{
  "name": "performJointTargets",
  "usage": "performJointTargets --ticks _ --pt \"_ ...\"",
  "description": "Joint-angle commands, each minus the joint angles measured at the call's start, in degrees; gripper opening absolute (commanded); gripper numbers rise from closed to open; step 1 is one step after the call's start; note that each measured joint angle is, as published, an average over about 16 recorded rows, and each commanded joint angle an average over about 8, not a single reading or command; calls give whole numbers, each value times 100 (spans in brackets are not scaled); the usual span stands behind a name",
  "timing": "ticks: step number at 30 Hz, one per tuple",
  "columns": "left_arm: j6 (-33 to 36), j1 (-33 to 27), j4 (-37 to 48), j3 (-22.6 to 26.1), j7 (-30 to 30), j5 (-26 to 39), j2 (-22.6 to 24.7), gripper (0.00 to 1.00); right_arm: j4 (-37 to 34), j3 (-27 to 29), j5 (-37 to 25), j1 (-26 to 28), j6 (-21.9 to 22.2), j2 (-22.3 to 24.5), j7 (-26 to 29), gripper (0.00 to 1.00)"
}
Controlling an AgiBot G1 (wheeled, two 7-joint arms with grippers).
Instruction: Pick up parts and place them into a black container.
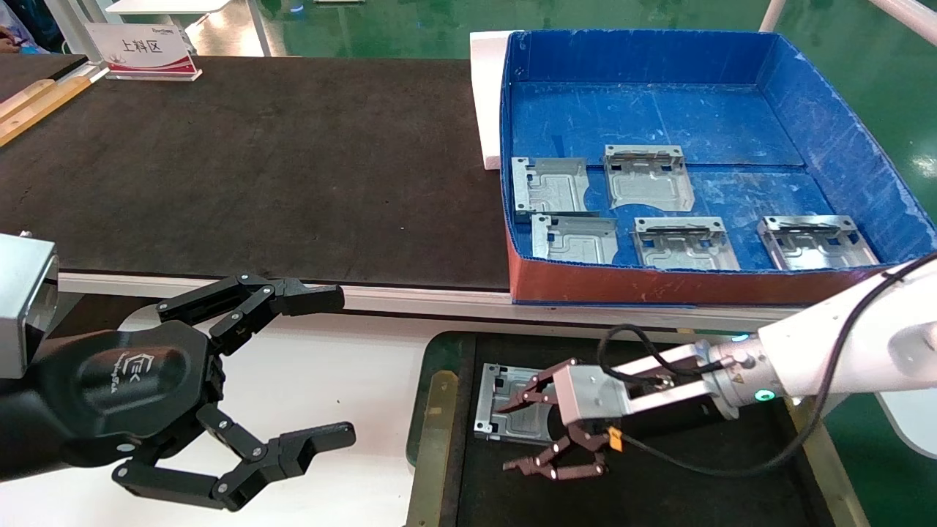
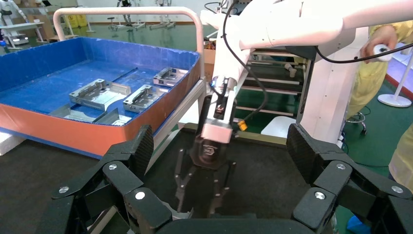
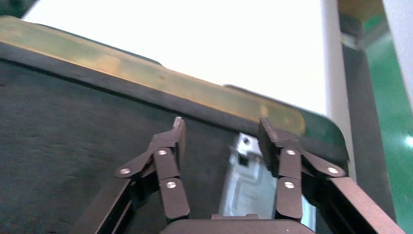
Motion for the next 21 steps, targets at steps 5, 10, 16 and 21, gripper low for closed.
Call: performJointTargets --ticks 5,10,16,21 --pt "0 0 0 0 0 0 0 100 459 45 455 53 -264 183 92 100" --pt "-1 1 1 0 0 0 0 100 994 47 1050 9 -343 394 563 100" --pt "-1 2 2 -1 0 -1 -1 100 1207 51 1313 -35 -383 471 695 100" --pt "-1 2 1 -1 0 -1 -1 100 1120 58 1191 -42 -346 445 631 100"
